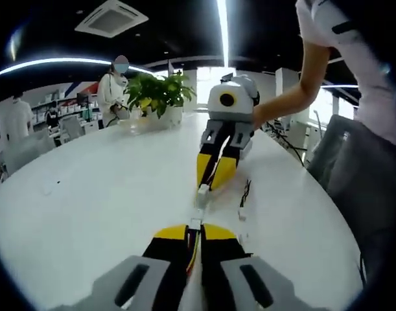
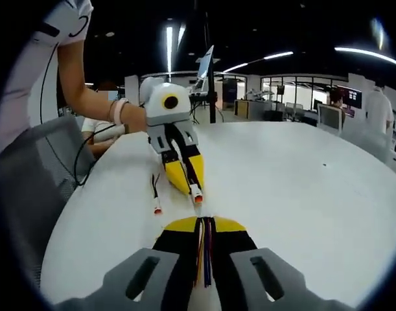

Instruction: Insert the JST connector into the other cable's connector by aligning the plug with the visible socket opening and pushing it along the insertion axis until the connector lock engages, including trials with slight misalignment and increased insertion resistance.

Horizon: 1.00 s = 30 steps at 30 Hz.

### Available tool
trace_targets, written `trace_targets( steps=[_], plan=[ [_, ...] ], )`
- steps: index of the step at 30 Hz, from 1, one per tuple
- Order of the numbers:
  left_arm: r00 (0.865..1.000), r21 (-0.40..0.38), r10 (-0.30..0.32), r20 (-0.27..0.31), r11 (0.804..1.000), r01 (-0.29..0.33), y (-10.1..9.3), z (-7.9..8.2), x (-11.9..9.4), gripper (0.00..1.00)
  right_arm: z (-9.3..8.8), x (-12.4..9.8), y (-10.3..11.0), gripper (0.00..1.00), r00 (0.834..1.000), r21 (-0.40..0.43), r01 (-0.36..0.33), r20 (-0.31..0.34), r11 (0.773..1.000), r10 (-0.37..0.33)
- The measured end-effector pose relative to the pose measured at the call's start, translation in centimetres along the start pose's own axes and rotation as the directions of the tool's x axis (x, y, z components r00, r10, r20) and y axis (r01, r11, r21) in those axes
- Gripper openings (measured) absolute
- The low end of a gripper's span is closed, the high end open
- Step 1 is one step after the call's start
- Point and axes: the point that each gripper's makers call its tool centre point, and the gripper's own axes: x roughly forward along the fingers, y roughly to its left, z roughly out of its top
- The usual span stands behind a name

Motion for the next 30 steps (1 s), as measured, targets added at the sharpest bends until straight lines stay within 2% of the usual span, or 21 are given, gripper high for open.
trace_targets(
  steps=[13, 23, 30],
  plan=[
    [1.0, 0.027, -0.021, 0.014, 0.999, 0.021, 0.1, 1.7, 0.0, 0.0, 0.9, 0.2, 0.3, 0.04, 1.0, -0.046, -0.022, -0.009, 0.999, 0.021],
    [0.999, 0.039, -0.046, 0.014, 0.998, 0.045, -0.2, 2.1, 0.3, 0.0, 1.0, 0.2, 0.5, 0.04, 1.0, -0.062, -0.026, -0.015, 0.998, 0.025],
    [0.998, 0.057, -0.055, -0.011, 0.997, 0.056, -0.6, 1.9, 0.6, 0.0, 1.0, 0.1, 0.6, 0.04, 1.0, -0.055, -0.028, -0.014, 0.998, 0.027]
  ],
)
